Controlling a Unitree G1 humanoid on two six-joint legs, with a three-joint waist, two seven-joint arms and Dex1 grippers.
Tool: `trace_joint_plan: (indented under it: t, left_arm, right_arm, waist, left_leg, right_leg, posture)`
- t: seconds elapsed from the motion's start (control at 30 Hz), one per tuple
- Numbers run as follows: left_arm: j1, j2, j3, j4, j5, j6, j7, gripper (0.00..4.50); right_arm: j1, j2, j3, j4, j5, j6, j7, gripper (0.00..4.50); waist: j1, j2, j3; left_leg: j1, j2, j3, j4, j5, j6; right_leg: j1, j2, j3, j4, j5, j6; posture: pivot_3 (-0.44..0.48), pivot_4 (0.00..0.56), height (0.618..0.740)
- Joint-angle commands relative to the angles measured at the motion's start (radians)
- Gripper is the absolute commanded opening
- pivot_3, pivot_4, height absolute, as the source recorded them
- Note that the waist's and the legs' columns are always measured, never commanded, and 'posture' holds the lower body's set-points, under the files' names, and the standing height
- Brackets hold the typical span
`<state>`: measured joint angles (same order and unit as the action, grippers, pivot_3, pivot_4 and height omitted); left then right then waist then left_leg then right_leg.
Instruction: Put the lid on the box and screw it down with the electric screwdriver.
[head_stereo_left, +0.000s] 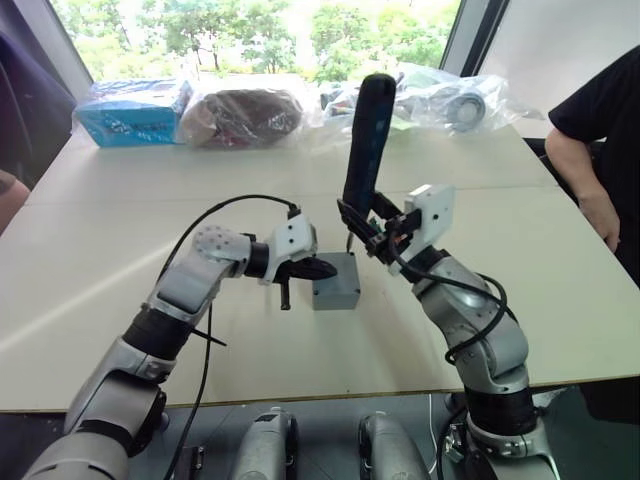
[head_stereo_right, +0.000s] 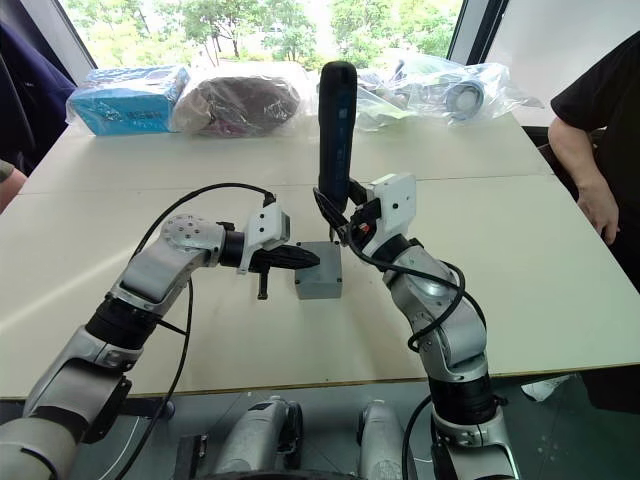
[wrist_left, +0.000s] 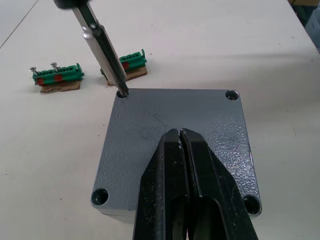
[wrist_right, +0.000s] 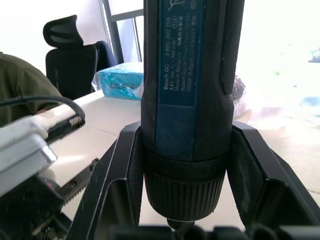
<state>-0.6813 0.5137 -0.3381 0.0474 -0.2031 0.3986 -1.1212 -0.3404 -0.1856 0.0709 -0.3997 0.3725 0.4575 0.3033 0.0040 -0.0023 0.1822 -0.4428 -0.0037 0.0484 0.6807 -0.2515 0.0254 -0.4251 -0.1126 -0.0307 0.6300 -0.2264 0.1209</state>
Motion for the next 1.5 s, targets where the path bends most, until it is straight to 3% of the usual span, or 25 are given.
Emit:
trace_joint_plan:
  t: [0.03,0.7,0.93,1.2,1.5]
  left_arm:
    - [0.011,0.022,0.004,0.006,0.021,0.006,-0.006,0.0]
    - [0.004,0.031,0.007,0.009,0.019,0.017,-0.017,0.0]
    - [0.011,0.025,0.001,-0.001,0.018,0.024,-0.015,0.0]
    - [0.015,0.019,0.004,-0.004,0.019,0.03,-0.012,0.0]
    - [0.025,0.013,0.005,-0.014,0.023,0.034,-0.007,0.0]
  right_arm:
    - [-0.001,0.019,-0.002,-0.022,-0.008,-0.078,0.016,1.76]
    - [0.025,0.014,-0.003,0.049,-0.048,-0.122,0.044,1.76]
    - [0.104,0.016,0.001,0.113,-0.045,-0.105,0.051,1.76]
    - [0.096,-0.006,0.026,0.15,-0.084,-0.046,0.022,1.76]
    - [0.118,0.011,0.036,0.184,-0.09,-0.019,0.004,1.76]
  waist:
    - [-0.001,0.0,0.0]
    - [0.0,0.0,0.0]
    - [0.001,-0.001,-0.003]
    - [0.001,-0.002,-0.006]
    - [0.001,-0.006,-0.015]
  left_leg:
    - [0.0,0.0,0.0,0.0,0.0,0.0]
    - [0.001,0.0,0.0,0.0,0.0,0.0]
    - [0.001,0.0,0.0,0.0,0.0,0.0]
    - [0.017,0.003,-0.001,-0.003,-0.001,0.0]
    - [0.018,0.003,-0.002,-0.004,-0.001,0.0]
  right_leg:
    - [0.0,0.0,0.0,0.0,0.0,0.0]
    - [0.001,0.0,0.0,0.0,0.0,0.0]
    - [0.002,0.0,0.0,0.0,0.0,0.0]
    - [0.017,0.0,-0.001,-0.003,-0.003,-0.004]
    - [0.018,-0.001,-0.001,-0.004,-0.004,-0.006]
  posture:
    - [0.0,0.15,0.74]
    - [0.0,0.15,0.74]
    - [0.0,0.15,0.74]
    - [0.0,0.15,0.74]
    - [0.0,0.15,0.74]
